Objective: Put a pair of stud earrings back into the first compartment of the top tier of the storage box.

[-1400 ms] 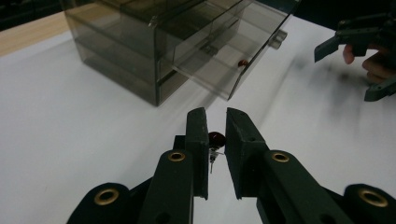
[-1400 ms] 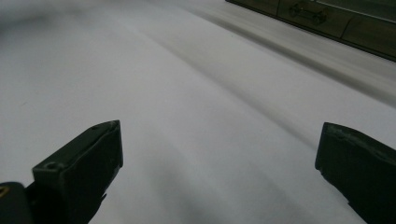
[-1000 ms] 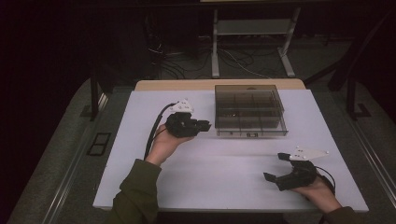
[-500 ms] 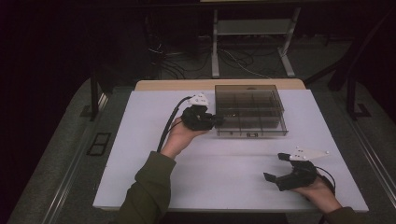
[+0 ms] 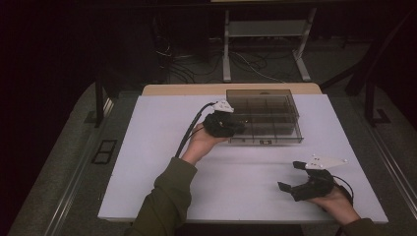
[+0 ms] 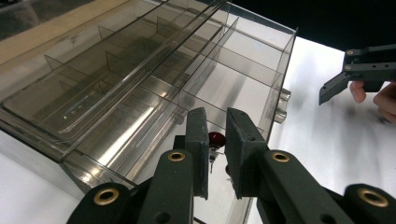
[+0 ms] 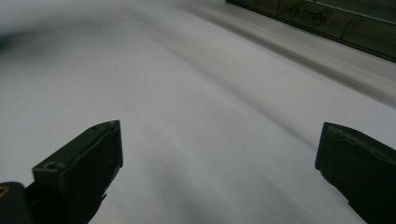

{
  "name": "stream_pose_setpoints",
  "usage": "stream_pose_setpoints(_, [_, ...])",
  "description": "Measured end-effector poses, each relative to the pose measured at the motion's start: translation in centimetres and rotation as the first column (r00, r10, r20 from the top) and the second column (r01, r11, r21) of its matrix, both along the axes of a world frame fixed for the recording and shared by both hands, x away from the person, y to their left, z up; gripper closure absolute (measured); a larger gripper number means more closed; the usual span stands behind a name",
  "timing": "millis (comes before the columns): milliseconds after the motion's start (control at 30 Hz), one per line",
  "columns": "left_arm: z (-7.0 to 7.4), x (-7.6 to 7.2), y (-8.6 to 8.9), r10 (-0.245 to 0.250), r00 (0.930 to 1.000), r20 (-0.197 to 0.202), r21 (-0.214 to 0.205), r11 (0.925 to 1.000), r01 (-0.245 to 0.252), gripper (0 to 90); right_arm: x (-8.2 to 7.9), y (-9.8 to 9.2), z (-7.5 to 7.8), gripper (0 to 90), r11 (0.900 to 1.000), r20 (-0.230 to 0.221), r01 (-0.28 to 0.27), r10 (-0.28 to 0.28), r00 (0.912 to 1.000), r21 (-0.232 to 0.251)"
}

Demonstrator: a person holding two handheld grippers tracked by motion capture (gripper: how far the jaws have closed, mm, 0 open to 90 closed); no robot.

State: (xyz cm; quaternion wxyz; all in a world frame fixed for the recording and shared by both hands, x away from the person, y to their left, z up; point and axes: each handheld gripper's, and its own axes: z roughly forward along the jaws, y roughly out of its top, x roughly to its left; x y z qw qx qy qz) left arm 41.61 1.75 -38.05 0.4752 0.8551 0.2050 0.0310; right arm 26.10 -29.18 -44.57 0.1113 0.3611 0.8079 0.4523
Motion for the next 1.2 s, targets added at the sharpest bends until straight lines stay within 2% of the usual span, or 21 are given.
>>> stream_pose_setpoints(200, [-0.4, 0.1, -0.3, 0.0, 0.9999, -0.011, -0.001, 1.0, 0.0, 76.8, 0.0, 0.0, 0.0, 0.4, 1.0, 0.0, -0.002, 0.002, 1.0, 0.0])
stream_pose_setpoints(533, [0.7, -0.6, 0.9, -0.002, 0.9999, 0.011, -0.026, 0.9997, 0.002, 62.4, 0.0, -0.1, 0.0, 0.4, 1.0, 0.0, -0.001, 0.001, 1.0, 0.002])
stream_pose_setpoints(733, [1.3, -1.8, 2.7, 0.014, 0.9994, 0.031, -0.024, 0.9996, -0.014, 51.6, 0.0, 0.0, 0.0, 0.4, 1.0, -0.002, 0.0, 0.0, 1.0, -0.002])
stream_pose_setpoints(967, [1.3, -3.2, 5.1, 0.037, 0.9985, 0.039, -0.02, 0.9991, -0.037, 44.2, -0.1, 0.0, 0.0, 0.4, 1.0, 0.0, 0.002, -0.002, 1.0, -0.004])
stream_pose_setpoints(1200, [0.4, -5.0, 7.8, 0.081, 0.9959, 0.041, -0.016, 0.9967, -0.08, 37.3, -0.1, 0.0, 0.0, 0.4, 1.0, -0.006, 0.004, -0.004, 1.0, -0.004])
